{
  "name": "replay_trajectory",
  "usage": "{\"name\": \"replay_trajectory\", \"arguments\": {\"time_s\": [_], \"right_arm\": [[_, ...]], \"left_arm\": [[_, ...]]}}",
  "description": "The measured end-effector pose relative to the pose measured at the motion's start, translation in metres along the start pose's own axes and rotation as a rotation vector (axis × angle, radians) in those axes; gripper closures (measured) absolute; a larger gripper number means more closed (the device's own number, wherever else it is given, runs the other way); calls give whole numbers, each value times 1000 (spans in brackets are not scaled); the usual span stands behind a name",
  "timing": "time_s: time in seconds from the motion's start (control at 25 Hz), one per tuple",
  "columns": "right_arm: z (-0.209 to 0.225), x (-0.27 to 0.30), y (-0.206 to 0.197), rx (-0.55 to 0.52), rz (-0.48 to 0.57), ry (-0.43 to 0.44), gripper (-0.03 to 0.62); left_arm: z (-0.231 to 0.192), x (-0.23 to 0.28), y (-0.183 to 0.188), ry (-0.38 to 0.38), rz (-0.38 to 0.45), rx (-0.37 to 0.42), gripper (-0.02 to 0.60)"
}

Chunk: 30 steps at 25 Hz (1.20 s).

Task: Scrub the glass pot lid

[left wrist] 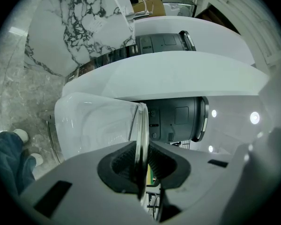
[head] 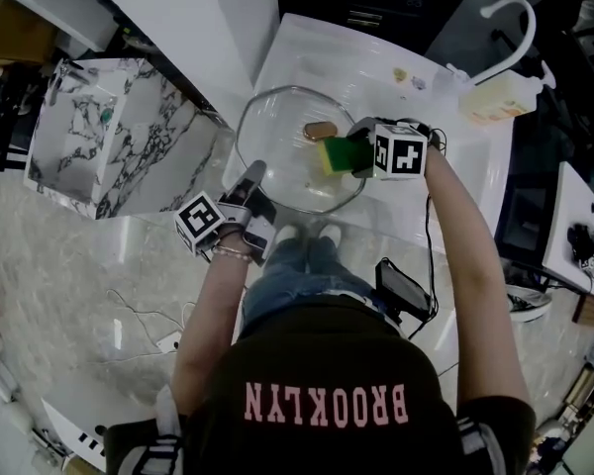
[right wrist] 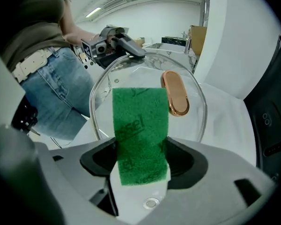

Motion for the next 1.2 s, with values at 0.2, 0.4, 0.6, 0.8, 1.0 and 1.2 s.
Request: {"name": "replay_trajectory", "arguments": {"time_s": [0.2, 0.4, 0.6, 0.8, 1.0, 1.2], "right_arm": [[10, 3, -27, -13, -127, -27, 299], [27, 8, -54, 50, -177, -141, 299], [26, -32, -53, 57, -195, -172, 299], [28, -90, -12, -24, -162, -232, 299], [30, -117, 62, -194, -84, -297, 299], [31, -109, 122, -348, -84, -266, 299]], "left_arm": [[2, 0, -1, -10, 0, -3, 535], [0, 0, 0, -5, 3, 1, 535], [1, 2, 1, -19, 0, 2, 535], [1, 2, 0, -27, -1, -5, 537], [1, 2, -1, -24, -1, -7, 536], [1, 1, 0, -20, -6, -6, 535]]}}
Point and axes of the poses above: the fingertips, and each gripper's own axes: x forward along the fingers, z to its right, y out of its top, the point moved 2 cm from there along -x, backward along the fingers, and after that the axes turned 11 degrees about y, right-handed, at the moved point
